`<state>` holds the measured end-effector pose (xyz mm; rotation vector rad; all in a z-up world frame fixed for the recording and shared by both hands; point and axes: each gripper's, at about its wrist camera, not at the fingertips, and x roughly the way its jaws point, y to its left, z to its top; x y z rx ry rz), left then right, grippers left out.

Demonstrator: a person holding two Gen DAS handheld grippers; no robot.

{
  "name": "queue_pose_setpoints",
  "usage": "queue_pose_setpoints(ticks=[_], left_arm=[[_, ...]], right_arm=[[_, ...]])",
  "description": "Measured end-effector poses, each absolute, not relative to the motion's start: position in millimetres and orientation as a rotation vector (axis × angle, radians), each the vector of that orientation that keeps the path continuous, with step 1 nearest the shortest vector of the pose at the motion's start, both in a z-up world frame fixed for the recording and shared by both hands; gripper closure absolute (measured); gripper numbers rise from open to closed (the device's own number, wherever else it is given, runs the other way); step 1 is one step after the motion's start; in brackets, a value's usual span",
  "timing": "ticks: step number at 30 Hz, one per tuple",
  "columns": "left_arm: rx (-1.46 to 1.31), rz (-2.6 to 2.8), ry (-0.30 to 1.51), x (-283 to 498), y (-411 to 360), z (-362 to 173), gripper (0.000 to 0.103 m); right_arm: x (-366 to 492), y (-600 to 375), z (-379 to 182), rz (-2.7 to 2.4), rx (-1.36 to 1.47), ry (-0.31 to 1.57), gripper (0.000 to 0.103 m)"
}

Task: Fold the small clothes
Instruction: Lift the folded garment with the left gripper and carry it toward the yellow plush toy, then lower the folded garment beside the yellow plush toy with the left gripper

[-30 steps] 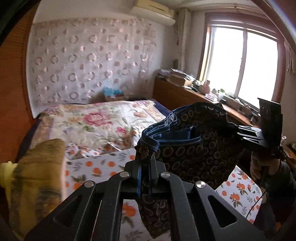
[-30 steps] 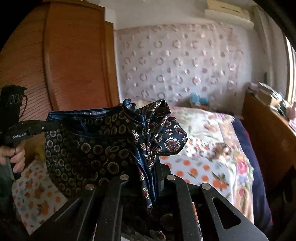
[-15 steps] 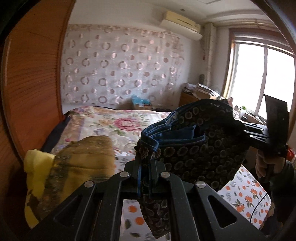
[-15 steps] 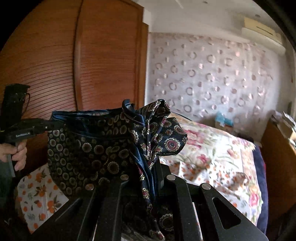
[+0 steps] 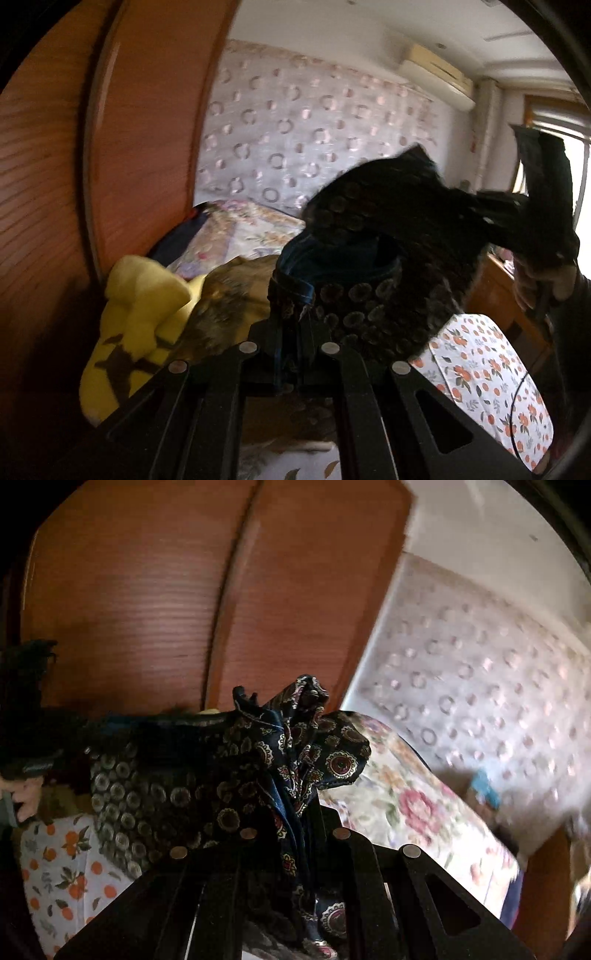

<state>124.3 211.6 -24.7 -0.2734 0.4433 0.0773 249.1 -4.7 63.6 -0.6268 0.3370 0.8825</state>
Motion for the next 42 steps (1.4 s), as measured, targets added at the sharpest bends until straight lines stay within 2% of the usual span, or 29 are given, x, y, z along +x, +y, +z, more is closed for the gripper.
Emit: queue_pose_setpoints(ticks=[7,10,12,13,14,15,16,20,23,25,29,30,34,42], left_arm=[[-0.319,0.133,0.457,108,220,-46,0.097],[-0.342,0.188,0.507,114,234,-65,0.097],[-0.364,0.208,0.541,113,244,-78,0.097],[-0.367,0.212,0.557,113,246,-84,0.097],[-0.367,0.217,0.572,114,247,-89,0.097],[-0.363,0.224,0.585,114,247,-93,0.097],[-0.356,0.227,0.591,115,246,-95,0.097],[-0.316,0.227,0.59,112,242,-92,0.094],[-0.284,0.237,0.573,108,244,-80,0.079],[-0.259,0.242,0.536,102,247,-66,0.061],[-0.221,0.233,0.476,101,251,-38,0.054],[-0.206,0.22,0.473,106,250,-32,0.05],[-0.131,0.15,0.537,155,247,-18,0.048],[-0.073,0.03,0.712,256,247,-23,0.048]], right_arm=[[285,52,45,0.935,-0.735,0.336,0.094],[311,66,39,0.911,-0.713,0.39,0.09],[330,67,36,0.879,-0.678,0.437,0.072],[332,68,37,0.853,-0.658,0.44,0.067],[336,62,38,0.841,-0.634,0.44,0.057],[339,52,39,0.838,-0.602,0.44,0.05],[341,44,39,0.832,-0.583,0.44,0.049],[346,14,29,0.782,-0.528,0.467,0.048],[342,-5,19,0.792,-0.48,0.499,0.048],[335,-16,8,0.8,-0.461,0.524,0.048],[330,-23,-4,0.799,-0.409,0.557,0.048],[327,-31,-8,0.794,-0.395,0.568,0.048],[322,-49,-13,0.783,-0.373,0.586,0.048],[337,-55,-25,0.763,-0.295,0.618,0.049]])
